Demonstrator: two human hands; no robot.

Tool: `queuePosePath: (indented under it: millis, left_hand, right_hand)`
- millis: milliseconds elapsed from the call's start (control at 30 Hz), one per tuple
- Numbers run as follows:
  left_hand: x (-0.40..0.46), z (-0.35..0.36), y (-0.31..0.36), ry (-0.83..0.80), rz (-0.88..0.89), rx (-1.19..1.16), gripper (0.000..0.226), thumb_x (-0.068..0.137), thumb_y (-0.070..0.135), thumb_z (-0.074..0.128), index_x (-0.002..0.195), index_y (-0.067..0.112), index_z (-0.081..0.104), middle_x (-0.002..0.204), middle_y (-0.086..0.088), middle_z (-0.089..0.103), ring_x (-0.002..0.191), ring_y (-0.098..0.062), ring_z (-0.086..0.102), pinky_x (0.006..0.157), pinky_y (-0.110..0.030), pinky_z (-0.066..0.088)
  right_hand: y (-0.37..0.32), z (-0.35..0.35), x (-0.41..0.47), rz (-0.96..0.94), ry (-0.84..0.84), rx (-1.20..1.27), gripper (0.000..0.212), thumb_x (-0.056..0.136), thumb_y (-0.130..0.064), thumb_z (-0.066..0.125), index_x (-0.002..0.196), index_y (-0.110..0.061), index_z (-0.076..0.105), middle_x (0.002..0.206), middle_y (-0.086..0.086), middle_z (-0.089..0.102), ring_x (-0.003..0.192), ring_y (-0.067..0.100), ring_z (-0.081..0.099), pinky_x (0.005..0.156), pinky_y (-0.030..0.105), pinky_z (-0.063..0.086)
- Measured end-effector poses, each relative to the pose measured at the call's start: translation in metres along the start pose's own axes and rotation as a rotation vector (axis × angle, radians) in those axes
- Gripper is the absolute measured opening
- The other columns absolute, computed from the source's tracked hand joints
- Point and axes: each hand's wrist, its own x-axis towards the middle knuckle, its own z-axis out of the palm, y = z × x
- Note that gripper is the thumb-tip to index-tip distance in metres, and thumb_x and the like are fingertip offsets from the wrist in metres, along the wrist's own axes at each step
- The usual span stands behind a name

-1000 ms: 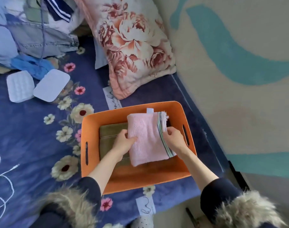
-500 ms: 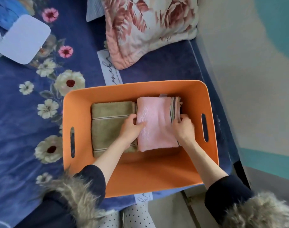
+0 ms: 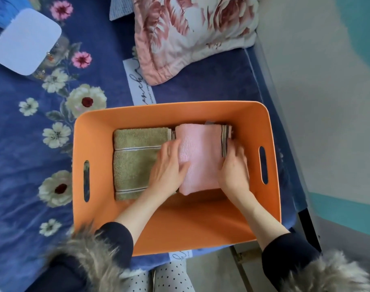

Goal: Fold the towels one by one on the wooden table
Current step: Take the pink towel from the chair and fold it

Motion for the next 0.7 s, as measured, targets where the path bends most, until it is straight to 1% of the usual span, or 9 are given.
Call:
queuePosePath:
  millis: [67,133,167,200,233,367,467,600,700]
  left_hand:
    - [-0.003,0.002,0.004,0.036,0.307,0.246,0.073,0.083,0.032,0.062,0.145,0.015,0.027,0.15,-0.015,0.028,0.135,-0.035,0.033,0.102,-0.048,0.039]
    - [0.006,0.006,0.004,-0.097,0.502,0.473,0.084,0.084,0.046,0.055,0.149,0.017,0.01,0.156,-0.014,0.006,0.143,-0.035,0.006,0.115,-0.052,0.016]
    - [0.013,0.007,0.001,-0.177,0.527,0.569,0.089,0.085,0.056,0.046,0.148,0.018,-0.002,0.155,-0.012,-0.009,0.143,-0.032,-0.009,0.116,-0.051,0.004]
    - [0.02,0.008,-0.004,-0.237,0.516,0.643,0.093,0.083,0.066,0.039,0.146,0.018,-0.013,0.153,-0.01,-0.021,0.141,-0.03,-0.02,0.116,-0.05,-0.006]
    - [0.026,0.009,-0.011,-0.263,0.495,0.694,0.097,0.081,0.073,0.033,0.144,0.019,-0.018,0.151,-0.009,-0.027,0.139,-0.028,-0.026,0.115,-0.05,-0.011]
    - [0.039,0.018,-0.032,-0.31,0.424,0.745,0.1,0.073,0.083,0.019,0.142,0.026,-0.025,0.151,-0.004,-0.031,0.137,-0.022,-0.033,0.112,-0.051,-0.017]
    - [0.047,0.028,-0.033,-0.339,0.376,0.725,0.097,0.07,0.083,0.015,0.138,0.03,-0.031,0.148,0.0,-0.036,0.133,-0.018,-0.038,0.111,-0.057,-0.015]
    - [0.053,0.037,-0.037,-0.35,0.347,0.701,0.095,0.069,0.084,0.011,0.129,0.032,-0.041,0.141,0.003,-0.045,0.131,-0.017,-0.041,0.108,-0.059,-0.019]
    - [0.054,0.038,-0.037,-0.344,0.339,0.707,0.095,0.07,0.084,0.013,0.13,0.032,-0.04,0.14,0.004,-0.046,0.133,-0.016,-0.039,0.107,-0.06,-0.02]
  right_hand:
    - [0.003,0.005,-0.008,-0.19,-0.081,-0.185,0.064,0.091,-0.01,0.039,0.148,-0.015,0.012,0.156,0.012,0.009,0.144,0.029,0.007,0.116,0.047,0.017]
    - [0.009,0.01,-0.006,-0.247,-0.201,-0.314,0.075,0.09,-0.022,0.045,0.149,-0.019,-0.002,0.157,0.01,-0.008,0.144,0.028,-0.008,0.118,0.046,0.006]
    - [0.011,0.011,-0.002,-0.23,-0.254,-0.336,0.081,0.09,-0.029,0.048,0.148,-0.021,-0.009,0.156,0.009,-0.015,0.144,0.027,-0.012,0.118,0.046,0.004]
    - [0.015,0.013,0.004,-0.211,-0.3,-0.344,0.086,0.09,-0.036,0.049,0.147,-0.023,-0.015,0.155,0.008,-0.02,0.143,0.027,-0.015,0.118,0.045,0.002]
    - [0.018,0.015,0.009,-0.207,-0.338,-0.356,0.09,0.089,-0.043,0.049,0.145,-0.024,-0.019,0.154,0.007,-0.025,0.142,0.027,-0.018,0.118,0.043,-0.001]
    - [0.029,0.029,0.025,-0.24,-0.401,-0.436,0.094,0.086,-0.061,0.041,0.134,-0.03,-0.034,0.142,0.001,-0.043,0.136,0.02,-0.033,0.113,0.037,-0.012]
    - [0.035,0.039,0.033,-0.247,-0.401,-0.461,0.092,0.087,-0.064,0.036,0.128,-0.031,-0.04,0.136,0.001,-0.048,0.135,0.02,-0.034,0.109,0.034,-0.017]
    - [0.04,0.046,0.038,-0.261,-0.406,-0.505,0.091,0.088,-0.065,0.028,0.121,-0.029,-0.048,0.133,0.002,-0.051,0.131,0.02,-0.039,0.107,0.034,-0.021]
    - [0.039,0.042,0.04,-0.261,-0.41,-0.482,0.088,0.089,-0.064,0.028,0.125,-0.028,-0.045,0.138,0.002,-0.046,0.135,0.023,-0.035,0.109,0.035,-0.02]
